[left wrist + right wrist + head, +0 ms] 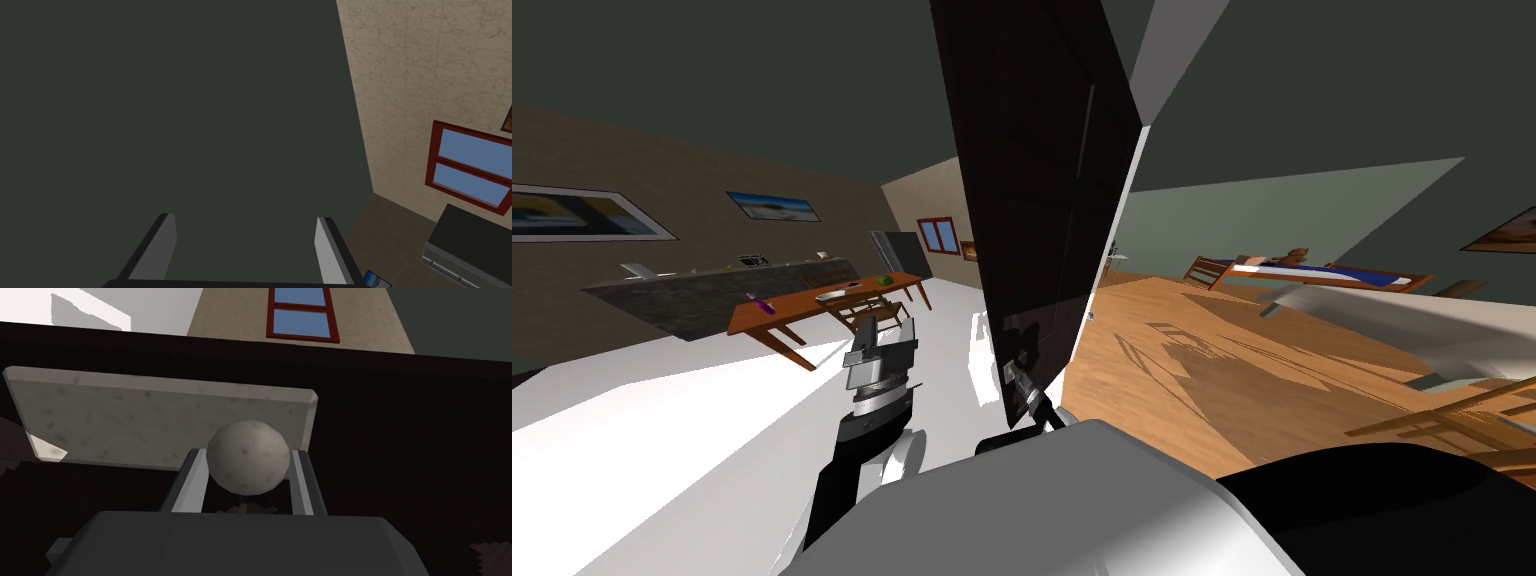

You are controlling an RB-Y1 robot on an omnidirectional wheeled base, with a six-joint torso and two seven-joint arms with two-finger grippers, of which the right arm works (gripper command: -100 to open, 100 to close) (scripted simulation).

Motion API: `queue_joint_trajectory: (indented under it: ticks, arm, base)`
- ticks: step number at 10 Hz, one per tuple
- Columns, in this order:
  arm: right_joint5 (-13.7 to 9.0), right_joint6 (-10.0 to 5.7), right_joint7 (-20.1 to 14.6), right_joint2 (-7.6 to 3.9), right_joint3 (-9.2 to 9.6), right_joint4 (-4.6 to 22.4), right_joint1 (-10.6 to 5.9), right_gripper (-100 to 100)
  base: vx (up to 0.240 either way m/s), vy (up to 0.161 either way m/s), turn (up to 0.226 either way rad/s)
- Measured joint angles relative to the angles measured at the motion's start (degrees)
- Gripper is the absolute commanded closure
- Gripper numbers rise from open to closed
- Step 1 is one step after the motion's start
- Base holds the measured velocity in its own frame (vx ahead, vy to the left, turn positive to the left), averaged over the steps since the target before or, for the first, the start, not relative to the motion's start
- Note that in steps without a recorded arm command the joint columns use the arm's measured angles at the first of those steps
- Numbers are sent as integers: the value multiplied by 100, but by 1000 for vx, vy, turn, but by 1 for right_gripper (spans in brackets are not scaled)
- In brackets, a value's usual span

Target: Push the door open

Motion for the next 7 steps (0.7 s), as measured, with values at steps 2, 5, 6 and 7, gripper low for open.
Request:
queue_joint_trajectory:
  ticks: [2,5,6,7]
  arm:
    - [-45,85,8,-53,-135,-94,-14,100]
    - [-94,43,6,-45,-226,-6,-54,-100]
    - [-100,55,-8,-45,-207,-45,-33,-100]
    - [-107,61,-22,-37,-192,-66,-21,-100]
  base:
    - [114,103,-81]
    - [-178,-65,-37]
    - [-236,-62,-33]
    - [-240,-51,-32]
